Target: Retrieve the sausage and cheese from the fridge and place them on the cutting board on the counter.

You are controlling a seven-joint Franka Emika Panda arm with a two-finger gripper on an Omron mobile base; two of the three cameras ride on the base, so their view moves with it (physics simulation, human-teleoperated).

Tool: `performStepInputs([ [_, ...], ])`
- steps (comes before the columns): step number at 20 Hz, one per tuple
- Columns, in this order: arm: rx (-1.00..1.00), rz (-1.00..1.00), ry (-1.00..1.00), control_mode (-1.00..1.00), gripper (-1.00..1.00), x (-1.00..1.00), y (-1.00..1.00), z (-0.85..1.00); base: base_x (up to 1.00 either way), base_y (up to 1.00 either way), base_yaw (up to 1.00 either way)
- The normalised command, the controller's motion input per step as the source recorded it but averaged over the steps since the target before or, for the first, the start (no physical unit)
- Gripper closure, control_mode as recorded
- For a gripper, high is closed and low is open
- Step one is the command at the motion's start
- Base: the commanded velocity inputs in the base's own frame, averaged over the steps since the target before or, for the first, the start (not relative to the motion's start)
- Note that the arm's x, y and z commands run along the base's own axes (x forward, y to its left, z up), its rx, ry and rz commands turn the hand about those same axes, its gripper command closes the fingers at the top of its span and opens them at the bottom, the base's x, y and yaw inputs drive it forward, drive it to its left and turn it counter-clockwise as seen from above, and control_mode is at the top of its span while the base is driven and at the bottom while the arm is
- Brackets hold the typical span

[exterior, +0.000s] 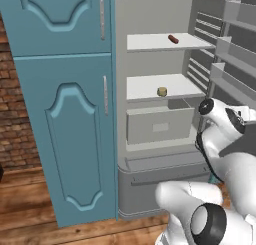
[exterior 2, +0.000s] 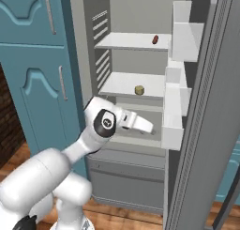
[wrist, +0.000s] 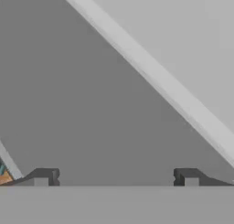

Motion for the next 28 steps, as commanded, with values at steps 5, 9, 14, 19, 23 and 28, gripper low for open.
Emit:
performStepInputs([
  [5,0.00,-0.16,0.06,-1.00,-1.00,0.08,-0.98,0.10,0.00,0.00,0.00],
  [9,-0.05,-0.10,0.00,-1.00,-1.00,0.02,-0.58,0.00,0.00,0.00,0.00],
  [14,-0.07,-0.09,0.00,-1.00,-1.00,-0.03,-0.13,0.16,0.00,0.00,0.00],
  [19,0.01,0.16,-0.01,-1.00,-1.00,-0.33,0.71,0.58,0.00,0.00,0.00],
  [23,0.19,0.27,0.01,-1.00,-1.00,-0.05,0.78,0.81,0.00,0.00,0.00],
  [28,0.41,0.28,0.02,-1.00,-1.00,-0.03,0.61,0.53,0.00,0.00,0.00],
])
